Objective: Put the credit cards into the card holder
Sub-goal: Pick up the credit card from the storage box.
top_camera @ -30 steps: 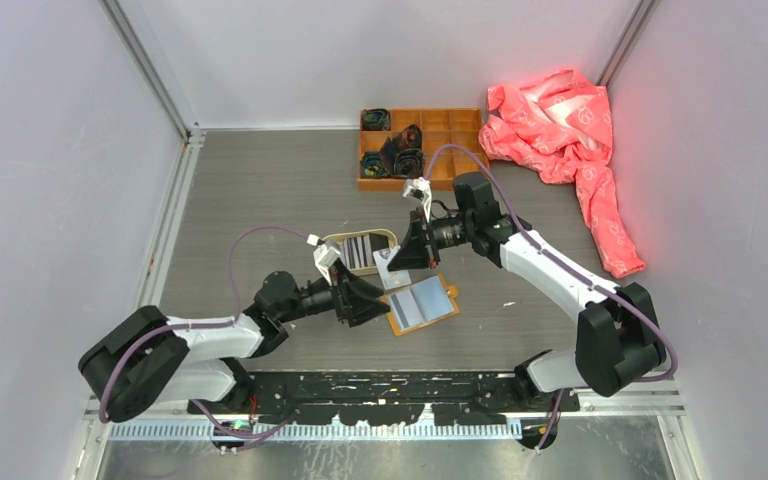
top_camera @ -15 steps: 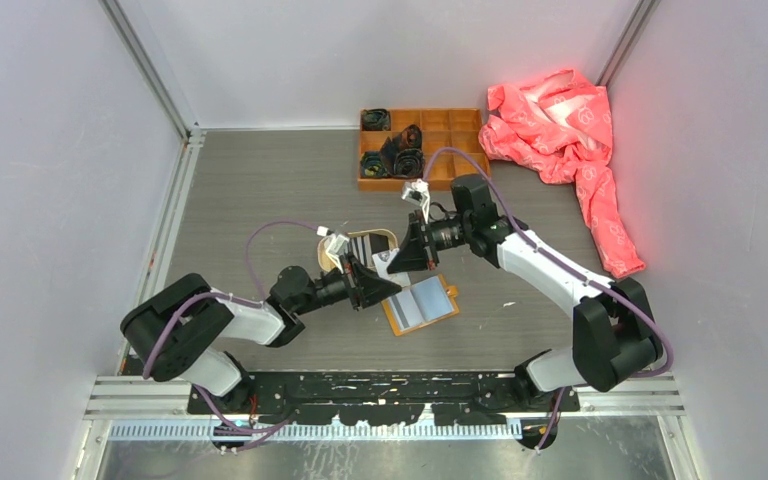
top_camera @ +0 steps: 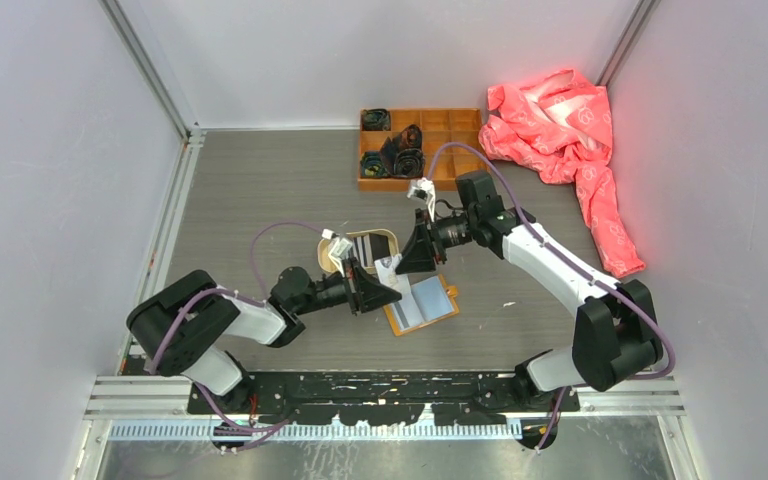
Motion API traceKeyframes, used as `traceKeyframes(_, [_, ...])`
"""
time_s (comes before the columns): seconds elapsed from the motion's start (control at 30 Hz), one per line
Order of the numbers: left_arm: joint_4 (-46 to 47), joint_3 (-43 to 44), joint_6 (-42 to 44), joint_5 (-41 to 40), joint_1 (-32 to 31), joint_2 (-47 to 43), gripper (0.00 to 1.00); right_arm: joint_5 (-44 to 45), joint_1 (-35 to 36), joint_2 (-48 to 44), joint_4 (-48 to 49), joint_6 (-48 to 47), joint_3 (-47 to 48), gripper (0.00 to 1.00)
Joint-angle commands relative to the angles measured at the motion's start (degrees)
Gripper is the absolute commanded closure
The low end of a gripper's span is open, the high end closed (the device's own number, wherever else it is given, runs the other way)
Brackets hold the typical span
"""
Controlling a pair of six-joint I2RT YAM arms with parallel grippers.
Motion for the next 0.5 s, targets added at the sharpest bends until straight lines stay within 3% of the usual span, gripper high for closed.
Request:
traceKeyframes(0.0, [4.36, 1.02, -0.83, 5.52, 0.16, 2.31, 1.0, -0.01, -0.34, -1.71, 0.38, 0.28, 1.97, 0.62])
traceKeyframes(0.13, [4.37, 1.84, -1.14, 6.53, 0.16, 3.46, 1.0, 0.22, -0.38, -1.91, 0.87, 1.05, 1.99, 0.69])
traceKeyframes(0.33, [4.36, 2.02, -1.4, 5.29, 0.11, 3.9, 1.0, 0.06, -0.37, -1.46, -1.53, -0.05, 2.91, 0.98])
traceKeyframes(0.37, [4.33, 1.62, -1.41, 3.91, 0.16, 3.75, 1.0, 0.17, -0.36, -1.41, -2.91, -0.98, 3.43, 0.99])
traceKeyframes(0.4, [4.31, 0.89, -1.29, 1.95, 0.16, 3.43, 0.97, 0.64, -0.46, -1.43, -3.81, -1.52, 3.9, 0.99])
traceKeyframes(0.47, [3.47, -1.71, -0.96, -3.58, 0.74, 1.69, 0.82, 3.11, -0.92, -1.67, -5.28, -1.53, 4.38, 0.99])
